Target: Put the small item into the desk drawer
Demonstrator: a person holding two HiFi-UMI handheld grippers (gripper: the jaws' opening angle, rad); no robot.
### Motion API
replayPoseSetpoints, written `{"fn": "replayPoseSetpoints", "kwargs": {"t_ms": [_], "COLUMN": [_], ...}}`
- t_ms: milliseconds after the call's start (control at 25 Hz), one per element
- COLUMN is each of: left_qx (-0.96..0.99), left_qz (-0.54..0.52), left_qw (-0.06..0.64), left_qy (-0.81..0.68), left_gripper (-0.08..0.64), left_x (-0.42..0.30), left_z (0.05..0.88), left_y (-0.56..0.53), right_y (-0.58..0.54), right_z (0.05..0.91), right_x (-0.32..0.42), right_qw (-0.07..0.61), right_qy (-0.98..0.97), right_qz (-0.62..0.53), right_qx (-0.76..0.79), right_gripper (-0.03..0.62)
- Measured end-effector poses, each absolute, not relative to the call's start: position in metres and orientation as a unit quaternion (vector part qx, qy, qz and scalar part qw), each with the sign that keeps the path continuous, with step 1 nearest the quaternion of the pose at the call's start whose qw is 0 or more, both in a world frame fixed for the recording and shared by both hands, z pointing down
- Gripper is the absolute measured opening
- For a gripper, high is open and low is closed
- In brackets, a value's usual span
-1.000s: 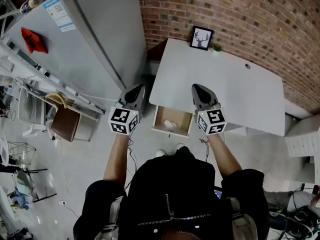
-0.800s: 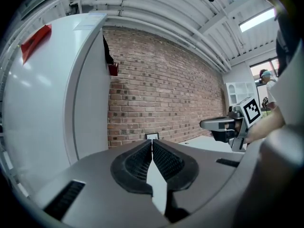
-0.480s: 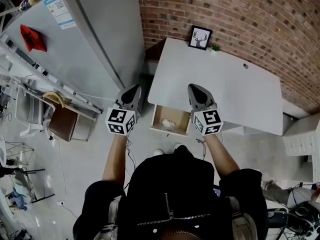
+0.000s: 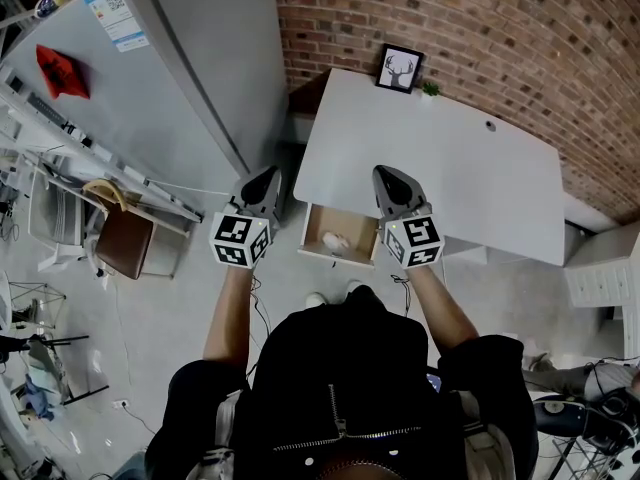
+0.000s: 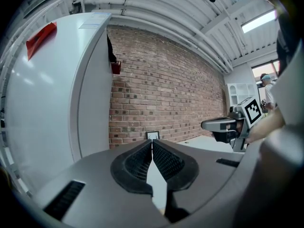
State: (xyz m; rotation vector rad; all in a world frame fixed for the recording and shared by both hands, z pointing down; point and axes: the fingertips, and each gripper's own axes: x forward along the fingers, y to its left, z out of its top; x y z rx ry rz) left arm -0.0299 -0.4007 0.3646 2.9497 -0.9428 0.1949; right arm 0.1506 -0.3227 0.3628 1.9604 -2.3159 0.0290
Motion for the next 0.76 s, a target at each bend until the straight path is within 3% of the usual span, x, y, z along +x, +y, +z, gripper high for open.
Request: {"fn": "replayPoseSetpoints", "kwargs": {"t_ms": [760], "left_qx": [0.949], "left_qz": [0.068], "left_qw": [0.026], "left_qy": [-0.308], "left_gripper": [0.023], "left_x": [-0.0307], "left_z": [0.3742], "left_y": [-0.3950], "right_y": [-0.3193], "right_z": [0.3641], "right_x": [0.1490], "right_qw": [0.058], "right_qy": [-0.768], "right_qz": [0.013], "right_qx": [0.637], "right_gripper": [0.003]}}
